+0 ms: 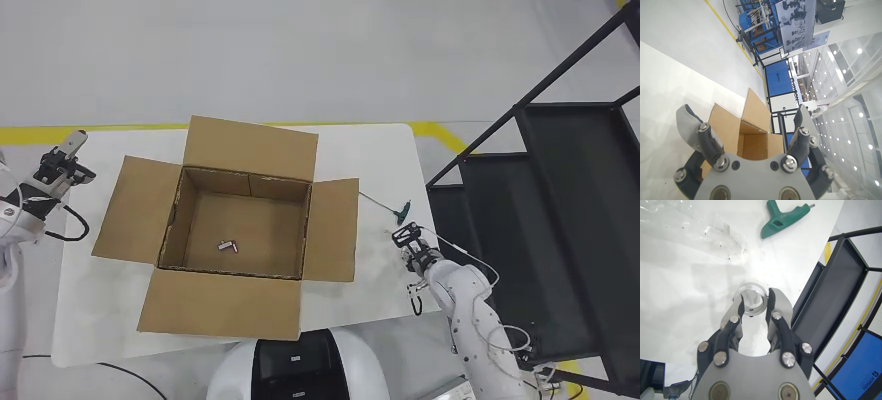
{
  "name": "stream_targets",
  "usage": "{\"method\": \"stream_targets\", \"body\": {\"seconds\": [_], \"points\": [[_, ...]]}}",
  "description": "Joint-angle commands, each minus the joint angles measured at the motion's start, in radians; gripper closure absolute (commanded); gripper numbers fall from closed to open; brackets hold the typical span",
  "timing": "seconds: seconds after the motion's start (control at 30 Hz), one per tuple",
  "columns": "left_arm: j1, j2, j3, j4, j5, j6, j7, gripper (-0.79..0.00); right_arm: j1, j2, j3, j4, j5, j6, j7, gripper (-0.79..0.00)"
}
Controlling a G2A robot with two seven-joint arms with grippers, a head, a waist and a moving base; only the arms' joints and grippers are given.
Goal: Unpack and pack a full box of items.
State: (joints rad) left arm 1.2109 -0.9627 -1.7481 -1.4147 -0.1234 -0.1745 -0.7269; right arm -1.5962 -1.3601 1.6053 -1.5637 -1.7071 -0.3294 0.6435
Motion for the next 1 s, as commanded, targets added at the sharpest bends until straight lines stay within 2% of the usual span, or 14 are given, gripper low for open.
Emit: {"method": "stream_targets", "body": {"seconds": [0.0, 0.33, 0.53, 0.7, 0.83, 0.97], "points": [[0.0, 0.0, 0.0, 0.0, 0.0, 0.0, 0.0, -0.785, -0.006, 0.001, 0.007, -0.017, 0.021, -0.004, -0.001, -0.785], [0.0, 0.0, 0.0, 0.0, 0.0, 0.0, 0.0, -0.785, -0.144, 0.013, 0.18, -0.289, 0.389, -0.094, -0.061, -0.785], [0.0, 0.0, 0.0, 0.0, 0.0, 0.0, 0.0, -0.785, -0.177, 0.019, 0.237, -0.428, 0.712, -0.248, -0.144, -0.785], [0.0, 0.0, 0.0, 0.0, 0.0, 0.0, 0.0, -0.785, -0.141, 0.029, 0.181, -0.482, 0.836, -0.389, -0.153, -0.785], [0.0, 0.0, 0.0, 0.0, 0.0, 0.0, 0.0, -0.785, -0.057, 0.036, 0.066, -0.493, 0.797, -0.422, -0.085, -0.785], [0.0, 0.0, 0.0, 0.0, 0.0, 0.0, 0.0, -0.785, 0.057, 0.036, -0.092, -0.465, 0.7, -0.399, 0.001, -0.785]]}}
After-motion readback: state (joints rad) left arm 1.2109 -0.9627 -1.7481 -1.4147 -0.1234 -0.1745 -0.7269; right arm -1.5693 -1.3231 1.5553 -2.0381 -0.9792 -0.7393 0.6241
